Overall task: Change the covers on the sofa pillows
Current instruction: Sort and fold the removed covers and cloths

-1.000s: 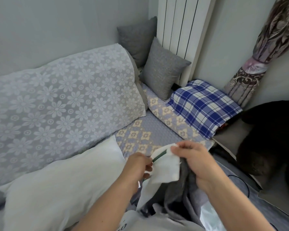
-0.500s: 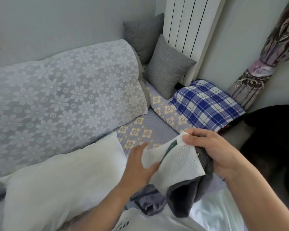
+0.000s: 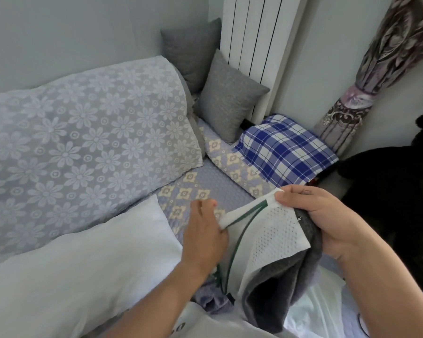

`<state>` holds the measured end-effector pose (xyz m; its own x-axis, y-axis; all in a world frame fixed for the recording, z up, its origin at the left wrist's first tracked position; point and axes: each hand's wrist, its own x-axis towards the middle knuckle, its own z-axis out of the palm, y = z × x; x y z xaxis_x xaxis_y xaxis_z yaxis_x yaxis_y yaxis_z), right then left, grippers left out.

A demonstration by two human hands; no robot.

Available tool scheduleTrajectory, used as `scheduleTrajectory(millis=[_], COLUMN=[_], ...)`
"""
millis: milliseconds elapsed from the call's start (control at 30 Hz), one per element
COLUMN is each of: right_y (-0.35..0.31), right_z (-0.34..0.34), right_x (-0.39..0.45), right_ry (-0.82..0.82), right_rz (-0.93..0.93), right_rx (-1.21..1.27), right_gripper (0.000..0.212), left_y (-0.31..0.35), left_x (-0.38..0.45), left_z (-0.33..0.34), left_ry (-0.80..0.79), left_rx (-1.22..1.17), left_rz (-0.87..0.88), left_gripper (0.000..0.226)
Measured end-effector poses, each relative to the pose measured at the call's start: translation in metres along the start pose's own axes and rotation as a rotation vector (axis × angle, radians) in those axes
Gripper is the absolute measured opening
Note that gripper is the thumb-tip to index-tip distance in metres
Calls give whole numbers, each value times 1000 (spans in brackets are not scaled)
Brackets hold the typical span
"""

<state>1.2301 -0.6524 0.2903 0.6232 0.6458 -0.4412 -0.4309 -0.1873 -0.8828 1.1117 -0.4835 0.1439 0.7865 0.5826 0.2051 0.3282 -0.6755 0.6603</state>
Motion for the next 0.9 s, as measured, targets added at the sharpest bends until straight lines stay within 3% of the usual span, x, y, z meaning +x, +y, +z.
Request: scheduleTrajectory(millis=[100,233,300,400,433,500,567,667,700,733,767,833,867,900], right_y=[3,14,18,27,35,54,69,77,76,71,62,41,30,22], right_z=[-23,-41,-40,-40,-43,-56,-68,-75,-74,-69,-65,-53,-46,-39], right_x=[3,6,9,23,31,47,55,57,57,56,56,51,47,44], right_ry=[148,107,67,86,160,404,618,599,573,559,560,554,524,474], right_rz=[-8,42,64,81,64,11,-46,-51,-55,-72,-90,-116,-133,-153], right_rx=[-20,28,32,-51,-151,-476,-588,-470,-420,-349,-268,-119,-70,-45], right_gripper=[14,12,8,12,14,16,15,20,22,22,23,24,23,22], left_y=[-18,-20,-8,13,15,3,-23,-51,-48,-38,-26,-5,-2,1], left_x=[10,24,36,54,57,65,74,80,76,70,62,44,38,34], left_z=[-30,-61,-67,-75,-80,-89,-98,-99,-92,-83,-73,-51,-41,-33], left_ry=[-7,131,-17,-352,-428,-483,-333,242,328,293,157,-218,-351,-454], left_rx=[45,93,-116,-758,-872,-885,-863,-982,-932,-815,-669,-367,-278,-231], left_rz=[40,273,85,-509,-609,-677,-712,-853,-802,-708,-566,-308,-224,-162], left_gripper=[46,19,24,26,27,29,27,34,37,38,35,21,21,35])
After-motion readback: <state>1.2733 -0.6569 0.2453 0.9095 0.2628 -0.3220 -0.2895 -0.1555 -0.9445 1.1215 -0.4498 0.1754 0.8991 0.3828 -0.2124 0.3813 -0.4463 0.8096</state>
